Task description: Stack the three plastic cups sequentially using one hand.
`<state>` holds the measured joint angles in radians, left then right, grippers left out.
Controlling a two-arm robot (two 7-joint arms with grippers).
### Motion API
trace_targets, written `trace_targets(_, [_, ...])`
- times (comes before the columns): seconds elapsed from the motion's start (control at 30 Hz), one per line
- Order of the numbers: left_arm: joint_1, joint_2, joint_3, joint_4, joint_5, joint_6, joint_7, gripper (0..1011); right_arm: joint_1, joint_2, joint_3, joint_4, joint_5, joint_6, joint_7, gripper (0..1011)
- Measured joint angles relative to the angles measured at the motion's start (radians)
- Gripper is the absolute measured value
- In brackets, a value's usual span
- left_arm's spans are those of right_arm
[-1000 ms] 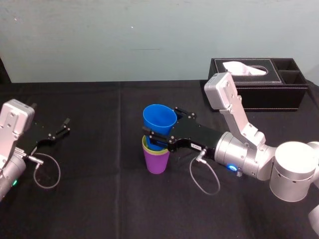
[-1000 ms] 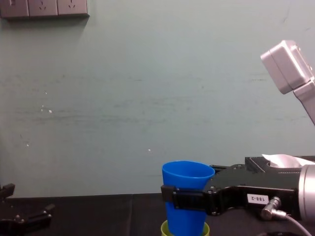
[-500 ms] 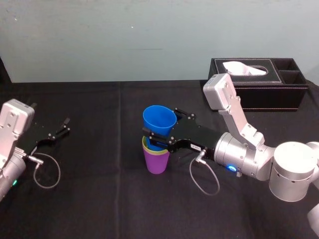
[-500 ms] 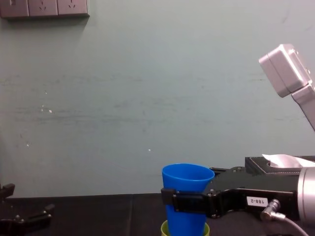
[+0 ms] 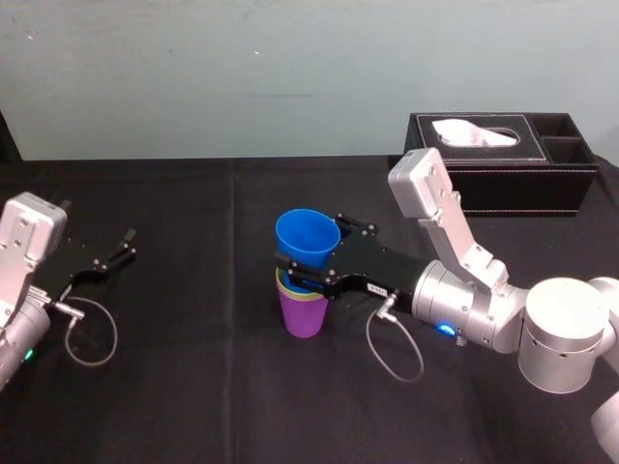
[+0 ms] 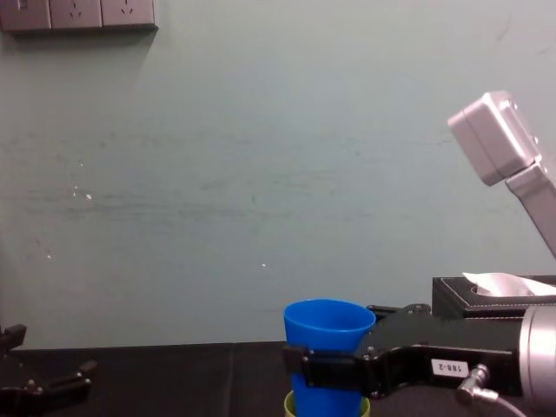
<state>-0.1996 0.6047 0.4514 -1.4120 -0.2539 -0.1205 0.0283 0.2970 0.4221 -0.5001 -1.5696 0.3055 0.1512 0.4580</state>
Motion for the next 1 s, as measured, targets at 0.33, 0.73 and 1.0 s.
trace_targets(0.33, [0.000,0.000,0.000,0.000,0.000,0.000,0.000,1010,0.003,-0.008,-0.005,0.024,-0.017,-0.009,0.000,747])
trace_targets(0.73, [0.000,0.000,0.000,0.000,0.000,0.000,0.000,1010,0.003,-0.008,-0.005,0.024,-0.018,-0.010,0.000,783])
trace_targets(1.0, [0.000,0.000,0.000,0.000,0.000,0.000,0.000,1010,0.002,-0.007,-0.005,0.023,-0.017,-0.010,0.000,983])
